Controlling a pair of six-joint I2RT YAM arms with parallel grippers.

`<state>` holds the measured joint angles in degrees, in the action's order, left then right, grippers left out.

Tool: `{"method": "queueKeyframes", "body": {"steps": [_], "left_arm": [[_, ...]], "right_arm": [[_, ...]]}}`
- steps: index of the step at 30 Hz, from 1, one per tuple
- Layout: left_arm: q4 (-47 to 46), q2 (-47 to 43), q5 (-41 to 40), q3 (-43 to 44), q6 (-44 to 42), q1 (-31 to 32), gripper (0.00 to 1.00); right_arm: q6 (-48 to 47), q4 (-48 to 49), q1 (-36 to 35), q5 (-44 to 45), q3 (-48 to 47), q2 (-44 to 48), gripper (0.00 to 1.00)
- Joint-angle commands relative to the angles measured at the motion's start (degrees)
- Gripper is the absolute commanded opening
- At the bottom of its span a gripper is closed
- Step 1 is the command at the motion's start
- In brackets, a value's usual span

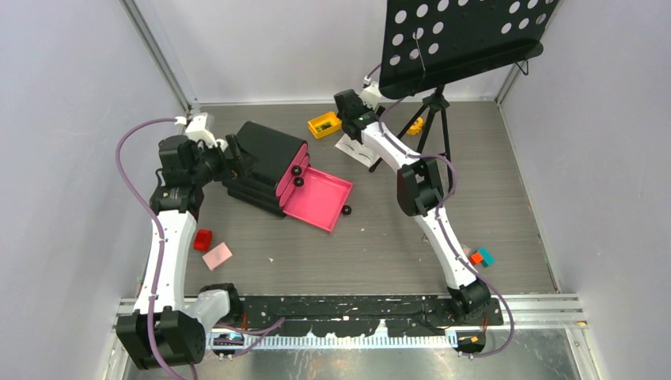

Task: Organize the makeup
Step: Pick up the makeup tool from the center of the board.

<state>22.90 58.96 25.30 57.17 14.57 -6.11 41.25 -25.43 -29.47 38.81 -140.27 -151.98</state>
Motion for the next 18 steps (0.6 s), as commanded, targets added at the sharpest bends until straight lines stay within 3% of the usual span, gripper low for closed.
{"method": "queueKeyframes", "body": {"steps": [1,9,18], "left_arm": [[0.5,-1.1,1.3,2.3,-1.0,0.2,0.89],[2.2,-1.3,0.1,3.2,-2.2,0.2,0.89],[3.1,-1.0,0.1,3.6,-2.5,0.2,0.89]], "right_arm": [[0.3,0.6,-0.7,6.6,-6.0,-2.0,0.89],[1.1,-0.7,-0.4,7.4,-8.7,-5.8,0.89],[6.7,-4.3,1.6,2.1,-11.0,-7.8,0.89]]}}
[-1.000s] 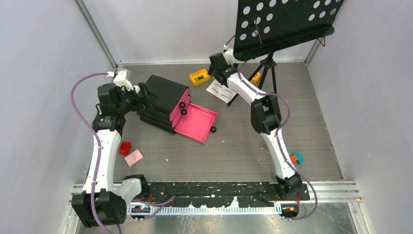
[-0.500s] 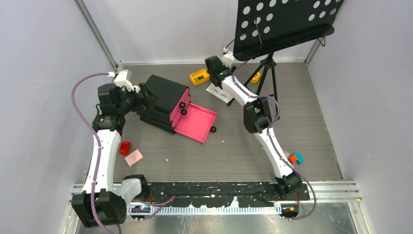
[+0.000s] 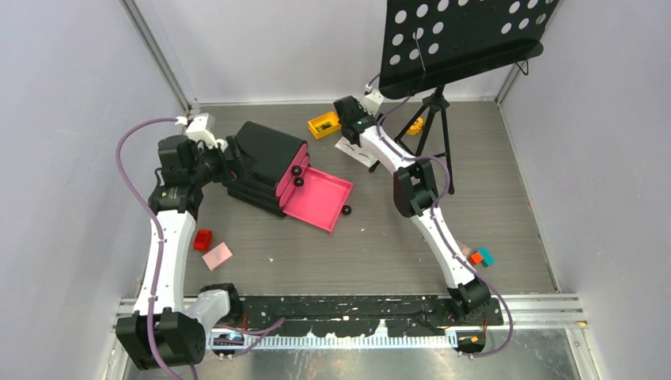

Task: Organize the makeup
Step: Pick up the makeup tool from the center of the board.

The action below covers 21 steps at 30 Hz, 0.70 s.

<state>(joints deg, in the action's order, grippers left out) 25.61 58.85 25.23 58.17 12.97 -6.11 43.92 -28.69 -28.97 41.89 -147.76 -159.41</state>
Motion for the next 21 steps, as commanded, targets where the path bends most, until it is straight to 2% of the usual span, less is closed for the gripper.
{"method": "queueKeyframes", "body": {"steps": [1,12,19,21], "left_arm": [[0.3,-0.8,0.2,2.6,-0.9,0.2,0.89],[0.4,-0.4,0.3,2.8,-0.8,0.2,0.89],[0.6,-0.5,0.1,2.6,-0.9,0.2,0.89],[0.6,-0.5,0.2,2.7,-0.9,0.2,0.89]], "right_arm": [[4.8,-1.6,1.4,-1.9,-3.4,-0.6,0.88],[10.5,-6.2,3.3,-11.2,-4.8,-3.1,0.88],[11.8,-10.0,4.0,-16.7,-5.0,-3.5,0.73],[11.5,-11.3,4.0,-16.7,-4.9,-3.0,0.64]]}}
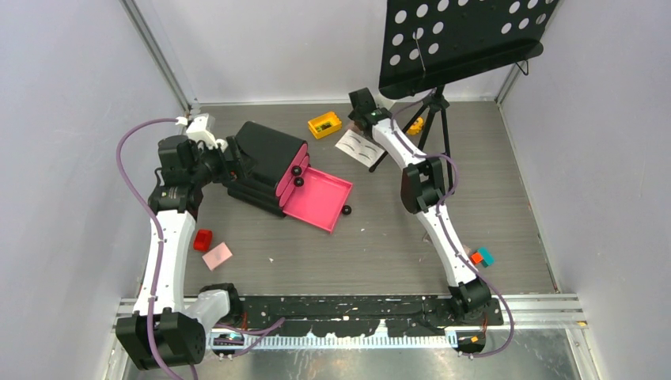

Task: Organize the makeup
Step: Pick up the makeup tool from the center of the board.

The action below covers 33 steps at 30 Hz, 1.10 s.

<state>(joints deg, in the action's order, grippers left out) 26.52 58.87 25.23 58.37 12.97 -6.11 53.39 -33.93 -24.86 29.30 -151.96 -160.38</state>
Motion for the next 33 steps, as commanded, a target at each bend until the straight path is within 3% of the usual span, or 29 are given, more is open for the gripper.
{"method": "queueKeyframes", "body": {"steps": [1,12,21,33], "left_arm": [[-0.3,-0.5,0.3,2.5,-0.9,0.2,0.89],[-0.5,-0.7,0.5,2.3,-0.8,0.2,0.89],[-0.8,-0.7,0.5,2.0,-0.6,0.2,0.89],[-1.1,-0.8,0.5,1.7,-0.4,0.2,0.89]], "right_arm": [[1.9,-6.6,-0.1,-4.1,-0.6,-1.8,0.62],[-6.9,-12.7,0.0,-2.6,4.5,3.8,0.59],[-12.8,-18.4,-0.1,-9.3,5.8,4.5,0.60],[-15.8,-15.2,-0.4,-6.4,22.1,15.7,0.52]]}}
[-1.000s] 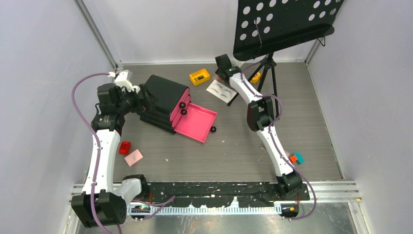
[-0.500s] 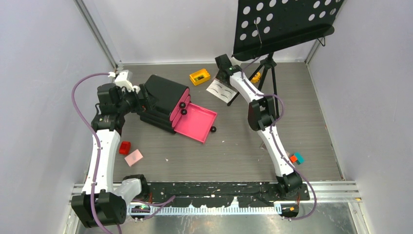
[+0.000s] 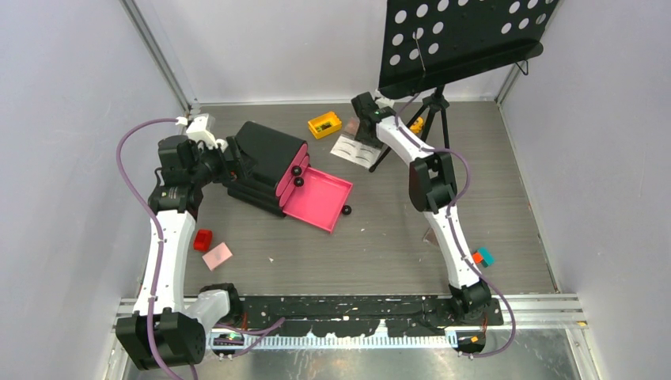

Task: Organize the makeup
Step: Pick up the makeup tool from the center of the board.

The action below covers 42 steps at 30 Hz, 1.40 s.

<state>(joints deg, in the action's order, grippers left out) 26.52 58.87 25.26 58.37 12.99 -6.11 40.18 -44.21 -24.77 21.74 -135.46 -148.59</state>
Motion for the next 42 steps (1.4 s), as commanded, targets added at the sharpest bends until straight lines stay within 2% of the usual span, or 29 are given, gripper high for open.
{"method": "queueKeyframes", "body": {"steps": [1,5,10,15,27,34,42], "left_arm": [[-1.0,-0.8,0.5,1.7,-0.4,0.2,0.89],[-1.2,-0.6,0.5,1.7,-0.3,0.2,0.89],[-1.2,-0.6,0.5,1.6,-0.3,0.2,0.89],[-1.1,-0.6,0.4,1.7,-0.4,0.2,0.89],[-1.6,-0.4,1.3,1.5,0.1,0.2,0.89],[-1.5,-0.3,1.3,1.5,0.0,0.2,0.89],[-1.3,0.3,1.8,1.9,0.0,0.2,0.89]], "right_arm": [[-2.6,-4.1,-0.5,1.4,6.9,5.3,0.52],[-3.7,1.5,-0.6,1.2,10.3,9.2,0.57],[-10.6,15.5,-0.9,-1.5,15.7,13.8,0.62],[-16.8,24.0,-0.9,-0.4,14.9,13.3,0.65],[-38.9,28.3,-0.8,-5.4,1.6,-0.7,0.80],[-39.8,29.9,0.1,-8.7,-3.7,-6.0,0.82],[-39.9,30.8,0.7,-10.9,-5.4,-7.4,0.83]]}}
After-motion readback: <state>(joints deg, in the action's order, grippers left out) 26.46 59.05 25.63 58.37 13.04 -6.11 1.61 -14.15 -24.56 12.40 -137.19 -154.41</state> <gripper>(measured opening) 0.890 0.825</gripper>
